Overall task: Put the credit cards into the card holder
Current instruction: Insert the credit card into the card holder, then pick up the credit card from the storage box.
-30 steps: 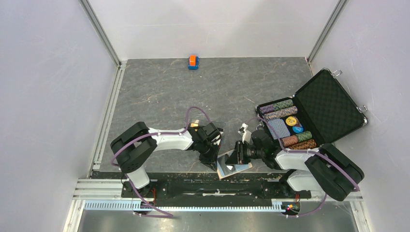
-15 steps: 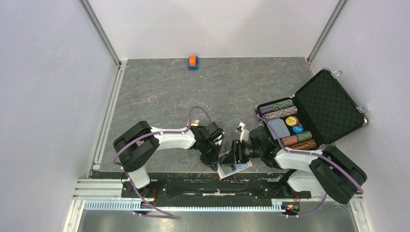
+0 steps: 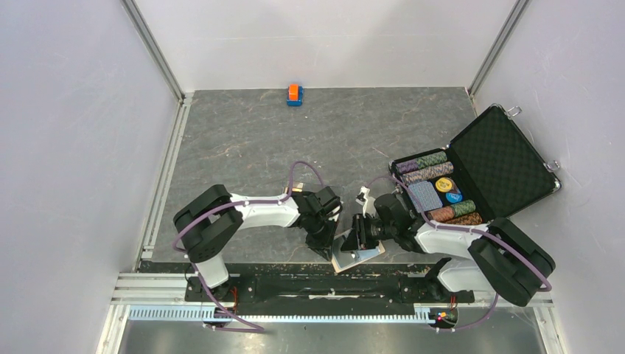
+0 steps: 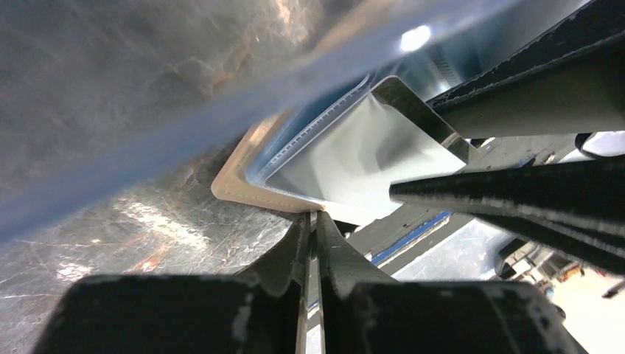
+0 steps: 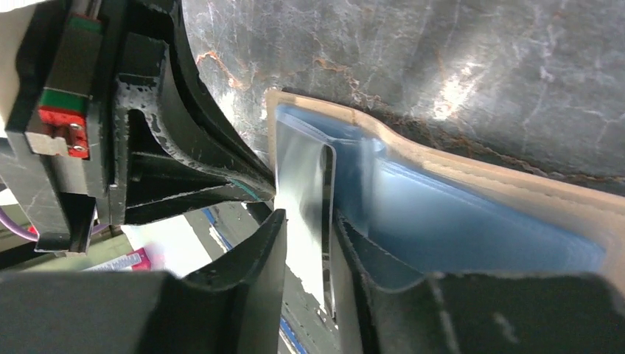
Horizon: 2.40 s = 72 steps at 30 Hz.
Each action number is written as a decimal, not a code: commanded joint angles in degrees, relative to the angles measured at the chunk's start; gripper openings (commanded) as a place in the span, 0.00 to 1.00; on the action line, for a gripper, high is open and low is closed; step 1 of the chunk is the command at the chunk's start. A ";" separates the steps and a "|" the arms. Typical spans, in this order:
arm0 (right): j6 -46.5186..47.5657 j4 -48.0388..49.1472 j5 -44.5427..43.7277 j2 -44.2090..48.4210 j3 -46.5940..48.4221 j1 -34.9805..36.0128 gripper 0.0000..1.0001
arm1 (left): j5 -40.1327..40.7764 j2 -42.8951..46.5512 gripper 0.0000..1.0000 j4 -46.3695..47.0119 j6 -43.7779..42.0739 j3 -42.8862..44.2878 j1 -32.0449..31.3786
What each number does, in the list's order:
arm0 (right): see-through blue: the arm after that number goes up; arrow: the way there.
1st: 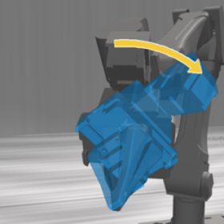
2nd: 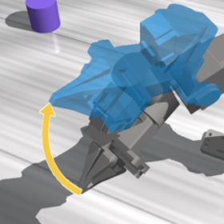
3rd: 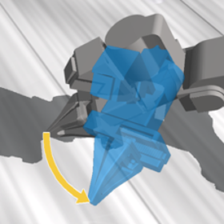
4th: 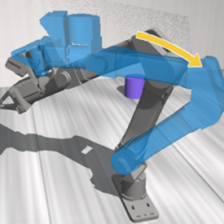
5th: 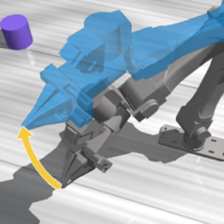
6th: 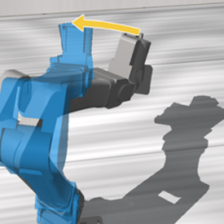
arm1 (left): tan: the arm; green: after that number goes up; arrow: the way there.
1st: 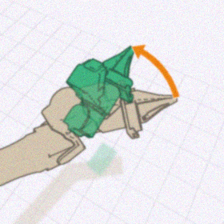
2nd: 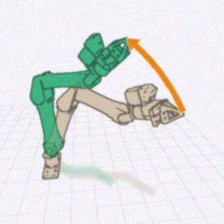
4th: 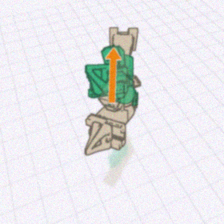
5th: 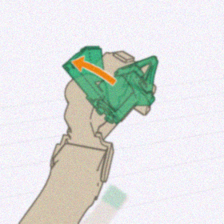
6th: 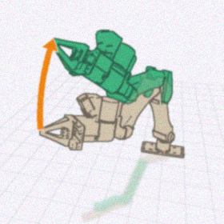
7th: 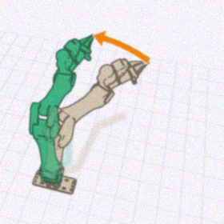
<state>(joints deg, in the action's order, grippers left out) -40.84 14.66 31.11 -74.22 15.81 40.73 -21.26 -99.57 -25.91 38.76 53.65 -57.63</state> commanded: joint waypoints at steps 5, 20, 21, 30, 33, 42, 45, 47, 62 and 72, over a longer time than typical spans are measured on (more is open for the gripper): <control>7.57 -13.89 -5.88 1.30 5.92 0.93 0.47 | 10.62 8.71 0.31 -0.75 -1.19 2.77 0.01; 8.67 -19.69 -8.39 3.10 9.33 0.91 0.78 | 5.90 22.32 0.52 2.16 -2.99 0.17 14.17; 8.67 -19.96 -8.59 3.31 9.76 0.93 0.79 | 3.80 22.68 0.52 2.90 -2.85 -0.33 16.12; 8.65 -22.42 -10.04 4.25 14.11 0.93 0.88 | -5.57 23.02 0.52 -0.03 -6.59 -1.89 34.38; 8.43 -22.49 -10.14 3.99 14.77 0.92 0.89 | -1.05 21.26 0.52 -7.01 -11.24 1.10 38.21; 7.64 -22.26 -11.19 4.66 13.16 0.93 0.90 | 10.35 11.48 0.52 -16.38 -20.41 8.14 38.99; 7.44 -22.42 -11.43 5.32 12.84 0.89 0.90 | 9.64 7.57 0.49 -15.62 -20.80 8.14 38.99; 7.15 -22.55 -11.60 6.04 12.75 0.92 0.90 | 8.21 5.55 0.45 -14.87 -20.78 8.16 38.92; 7.77 -25.51 -14.16 8.69 16.07 0.89 0.91 | 1.45 0.67 0.11 -9.83 -16.22 7.60 36.36; 9.52 -27.60 -17.32 7.16 24.93 0.92 0.94 | 1.50 -1.09 0.10 -8.41 -11.48 10.06 29.46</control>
<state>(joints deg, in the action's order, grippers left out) -32.80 -13.23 16.19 -66.78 35.90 41.78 -18.00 -99.29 -37.26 23.81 61.82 -25.52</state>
